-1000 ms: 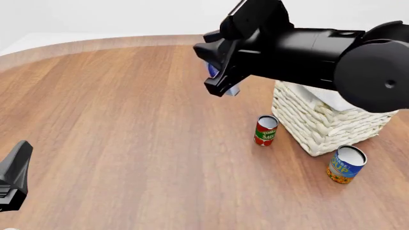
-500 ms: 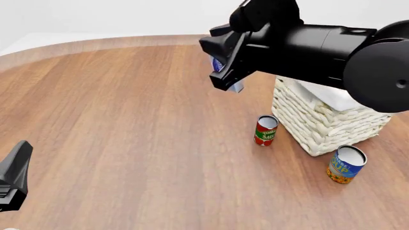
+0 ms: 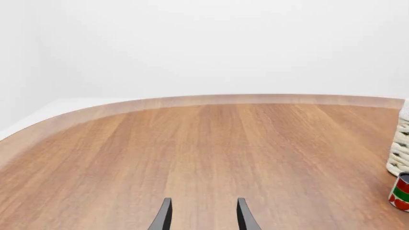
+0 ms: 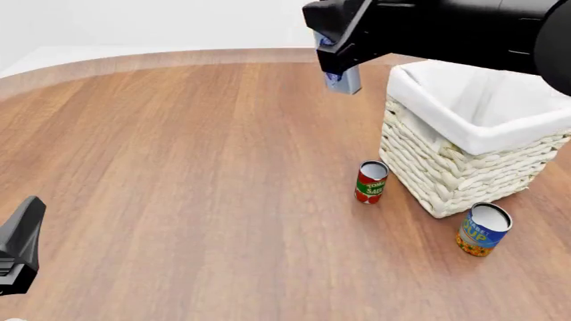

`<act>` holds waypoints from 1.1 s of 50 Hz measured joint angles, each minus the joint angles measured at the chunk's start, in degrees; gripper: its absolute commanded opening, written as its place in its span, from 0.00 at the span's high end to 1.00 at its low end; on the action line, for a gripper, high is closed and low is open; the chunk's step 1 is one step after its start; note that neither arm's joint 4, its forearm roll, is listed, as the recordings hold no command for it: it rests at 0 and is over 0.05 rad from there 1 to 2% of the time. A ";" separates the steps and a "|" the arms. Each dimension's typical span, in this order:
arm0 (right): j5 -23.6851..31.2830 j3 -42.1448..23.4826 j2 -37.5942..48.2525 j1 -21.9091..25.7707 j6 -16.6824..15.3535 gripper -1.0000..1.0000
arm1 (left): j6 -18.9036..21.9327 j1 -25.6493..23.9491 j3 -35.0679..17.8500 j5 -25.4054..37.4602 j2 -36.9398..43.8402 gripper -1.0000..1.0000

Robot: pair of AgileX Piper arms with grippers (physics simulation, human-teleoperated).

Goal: Pick up the alphabet soup and the cream cheese box, and put them in the basket.

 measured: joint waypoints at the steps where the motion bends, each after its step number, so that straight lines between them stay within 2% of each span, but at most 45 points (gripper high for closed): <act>1: 0.38 -0.22 -0.25 -0.12 0.05 1.00 | 0.00 0.00 0.00 0.00 0.00 0.00; 27: 10.30 -5.52 -5.49 -3.93 0.08 1.00 | 0.00 0.00 0.00 0.00 0.00 0.00; 55: 13.88 -6.54 -10.49 -11.28 -0.02 1.00 | 0.00 0.00 0.00 0.00 0.00 0.00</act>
